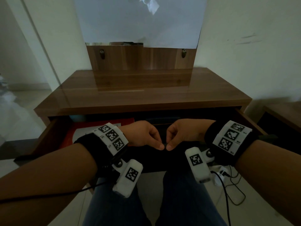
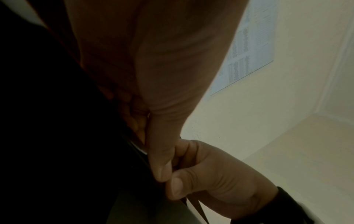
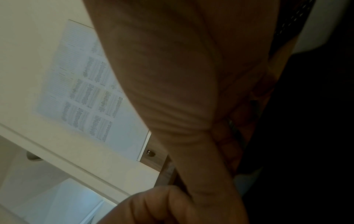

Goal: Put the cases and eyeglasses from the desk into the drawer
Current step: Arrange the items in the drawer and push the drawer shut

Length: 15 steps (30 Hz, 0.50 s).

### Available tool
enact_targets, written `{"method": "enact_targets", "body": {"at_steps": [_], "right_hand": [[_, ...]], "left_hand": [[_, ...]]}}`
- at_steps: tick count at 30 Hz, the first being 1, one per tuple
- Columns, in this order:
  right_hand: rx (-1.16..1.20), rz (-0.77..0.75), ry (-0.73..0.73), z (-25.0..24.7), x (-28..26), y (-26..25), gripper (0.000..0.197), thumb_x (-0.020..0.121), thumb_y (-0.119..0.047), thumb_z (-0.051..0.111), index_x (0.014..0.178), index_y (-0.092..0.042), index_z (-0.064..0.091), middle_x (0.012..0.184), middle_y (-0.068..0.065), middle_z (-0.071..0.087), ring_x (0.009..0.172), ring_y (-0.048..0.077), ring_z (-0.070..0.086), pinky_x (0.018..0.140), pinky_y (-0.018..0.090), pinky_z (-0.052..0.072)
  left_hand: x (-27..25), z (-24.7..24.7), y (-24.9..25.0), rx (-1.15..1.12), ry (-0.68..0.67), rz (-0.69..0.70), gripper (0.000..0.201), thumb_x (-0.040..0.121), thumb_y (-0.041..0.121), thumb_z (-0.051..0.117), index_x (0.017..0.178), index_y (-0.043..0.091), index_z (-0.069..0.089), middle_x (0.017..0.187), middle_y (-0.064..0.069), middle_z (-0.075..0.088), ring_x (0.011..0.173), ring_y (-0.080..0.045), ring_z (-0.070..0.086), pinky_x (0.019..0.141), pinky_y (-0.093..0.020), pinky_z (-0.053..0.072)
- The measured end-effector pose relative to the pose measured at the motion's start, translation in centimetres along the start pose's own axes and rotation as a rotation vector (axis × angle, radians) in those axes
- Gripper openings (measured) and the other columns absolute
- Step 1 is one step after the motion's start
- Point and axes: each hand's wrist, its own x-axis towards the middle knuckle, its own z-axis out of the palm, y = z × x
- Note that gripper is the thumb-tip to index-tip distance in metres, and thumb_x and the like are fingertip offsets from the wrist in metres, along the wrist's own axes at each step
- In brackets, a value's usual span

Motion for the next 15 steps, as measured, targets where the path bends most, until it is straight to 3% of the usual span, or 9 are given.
{"method": "enact_targets", "body": {"at_steps": [6,10,12,15], "right_hand": [[-0.023,0.001,0.099,-0.3,0.7,0.3,0.024,0.063,-0.036,0.081,0.079,-0.029,0.065,0.079,-0.012,0.063,0.08,0.007,0.058,0.07,0.022,0.044],[-0.007,-0.019,0.167,-0.5,0.9,0.6,0.03,0.064,-0.035,0.081,0.087,-0.023,0.064,0.08,-0.011,0.059,0.076,0.005,0.053,0.062,0.019,0.04],[-0.004,-0.031,0.217,-0.6,1.1,0.7,0.037,0.065,-0.035,0.081,0.094,-0.019,0.065,0.081,-0.01,0.058,0.076,0.006,0.053,0.061,0.018,0.04],[-0.038,-0.023,0.312,-0.7,1.5,0.7,0.051,0.063,-0.04,0.081,0.107,-0.021,0.061,0.087,-0.011,0.054,0.083,0.009,0.054,0.064,0.02,0.043]], "left_hand": [[0.4,-0.2,-0.5,0.001,0.08,0.022,0.024,0.075,0.037,0.08,0.093,0.024,0.071,0.076,0.014,0.063,0.071,0.002,0.058,0.063,-0.013,0.042],[0.7,-0.2,-0.8,-0.051,0.144,0.019,0.028,0.073,0.033,0.083,0.095,0.024,0.068,0.081,0.012,0.064,0.076,-0.002,0.06,0.068,-0.014,0.046],[0.8,-0.3,-0.8,-0.043,0.204,0.032,0.033,0.072,0.033,0.083,0.099,0.025,0.066,0.089,0.011,0.063,0.081,-0.002,0.059,0.069,-0.013,0.046],[1.1,-0.4,-1.1,0.01,0.282,0.035,0.054,0.073,0.037,0.082,0.12,0.028,0.058,0.113,0.008,0.055,0.095,-0.004,0.053,0.079,-0.018,0.044]]}}
